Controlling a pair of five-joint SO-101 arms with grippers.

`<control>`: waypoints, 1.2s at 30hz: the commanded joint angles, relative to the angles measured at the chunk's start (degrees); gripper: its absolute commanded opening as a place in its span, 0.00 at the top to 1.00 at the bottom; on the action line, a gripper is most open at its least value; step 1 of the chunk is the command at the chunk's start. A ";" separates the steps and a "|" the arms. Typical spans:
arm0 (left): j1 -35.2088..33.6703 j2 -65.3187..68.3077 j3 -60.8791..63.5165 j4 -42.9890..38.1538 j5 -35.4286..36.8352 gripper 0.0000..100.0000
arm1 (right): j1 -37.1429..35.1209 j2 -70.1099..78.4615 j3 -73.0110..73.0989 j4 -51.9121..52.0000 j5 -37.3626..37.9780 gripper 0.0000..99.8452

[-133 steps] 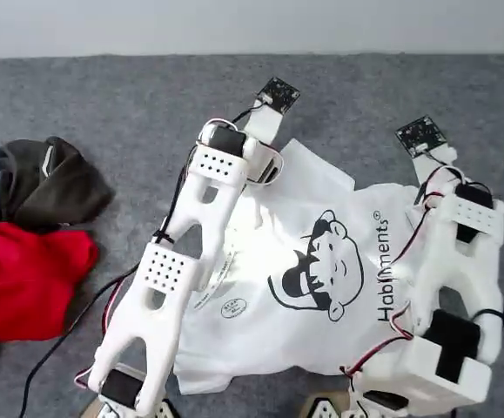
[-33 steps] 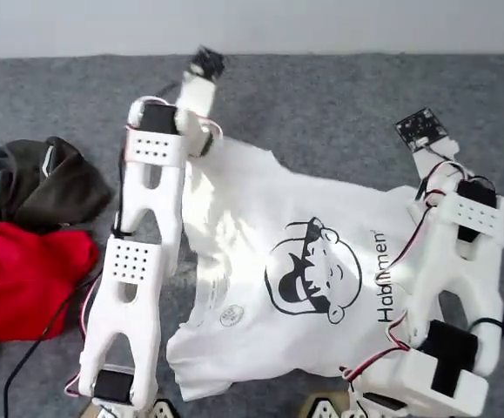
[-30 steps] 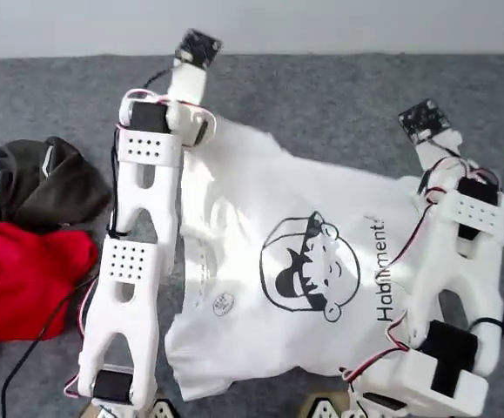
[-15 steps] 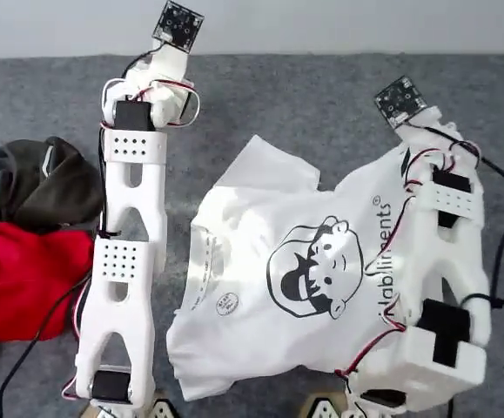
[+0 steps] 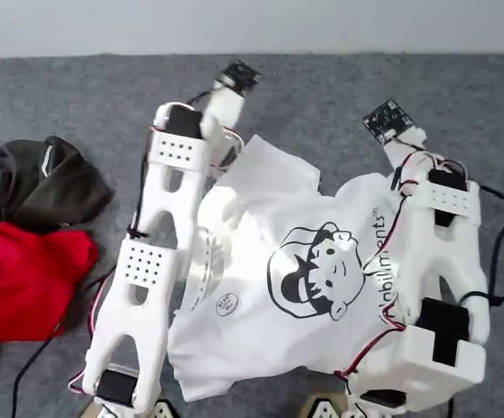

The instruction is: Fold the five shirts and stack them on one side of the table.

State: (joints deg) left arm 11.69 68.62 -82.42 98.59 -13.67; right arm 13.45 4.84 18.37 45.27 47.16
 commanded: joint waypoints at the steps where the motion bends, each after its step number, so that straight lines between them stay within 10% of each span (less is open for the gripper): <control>1: 0.88 -4.13 3.30 2.02 4.40 0.82 | -0.66 -3.91 -0.88 6.11 -1.41 0.99; 25: 2.02 -32.09 60.70 1.76 5.89 0.98 | -0.75 -4.35 -1.05 20.79 -3.43 0.99; 36: -2.29 -45.89 60.53 0.88 11.52 0.79 | -0.75 -4.35 -1.05 20.79 -3.34 0.99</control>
State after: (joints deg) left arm 12.04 26.51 -21.93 99.21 -2.77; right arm 13.45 3.69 18.37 65.41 44.09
